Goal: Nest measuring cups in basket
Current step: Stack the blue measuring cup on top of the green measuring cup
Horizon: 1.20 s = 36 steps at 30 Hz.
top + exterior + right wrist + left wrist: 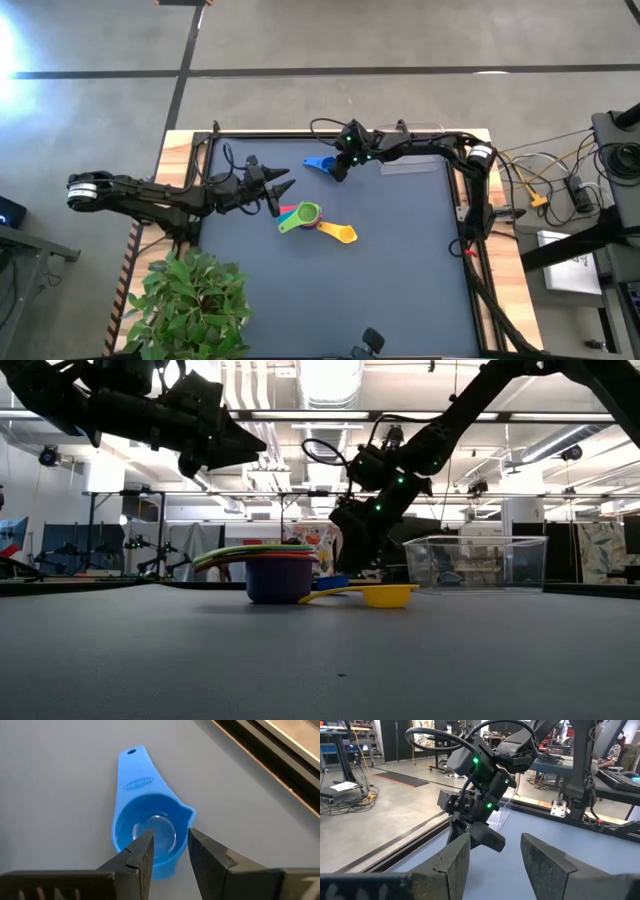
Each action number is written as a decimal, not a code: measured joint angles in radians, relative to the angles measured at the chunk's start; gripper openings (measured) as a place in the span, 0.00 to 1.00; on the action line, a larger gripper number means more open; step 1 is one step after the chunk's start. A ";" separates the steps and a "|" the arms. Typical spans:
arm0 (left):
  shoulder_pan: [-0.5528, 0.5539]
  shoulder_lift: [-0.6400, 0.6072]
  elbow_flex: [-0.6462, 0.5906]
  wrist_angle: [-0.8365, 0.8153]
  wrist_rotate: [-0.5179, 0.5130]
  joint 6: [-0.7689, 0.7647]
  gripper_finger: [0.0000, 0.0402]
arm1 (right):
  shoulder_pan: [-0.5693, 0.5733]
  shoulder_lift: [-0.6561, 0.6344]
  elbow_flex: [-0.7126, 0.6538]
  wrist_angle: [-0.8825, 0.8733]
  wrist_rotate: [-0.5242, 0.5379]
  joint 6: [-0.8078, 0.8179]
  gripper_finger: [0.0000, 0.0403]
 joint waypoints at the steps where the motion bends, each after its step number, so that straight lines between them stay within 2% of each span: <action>1: 0.000 0.000 0.000 0.000 0.000 -0.004 0.40 | 0.001 0.000 0.000 0.002 0.001 0.007 0.27; 20: 0.000 0.000 0.000 0.003 0.000 -0.004 0.40 | 0.005 0.000 -0.009 0.009 0.011 0.027 0.22; 36: 0.000 0.000 0.000 -0.003 0.000 -0.003 0.40 | 0.012 0.000 -0.038 0.025 0.010 0.022 0.22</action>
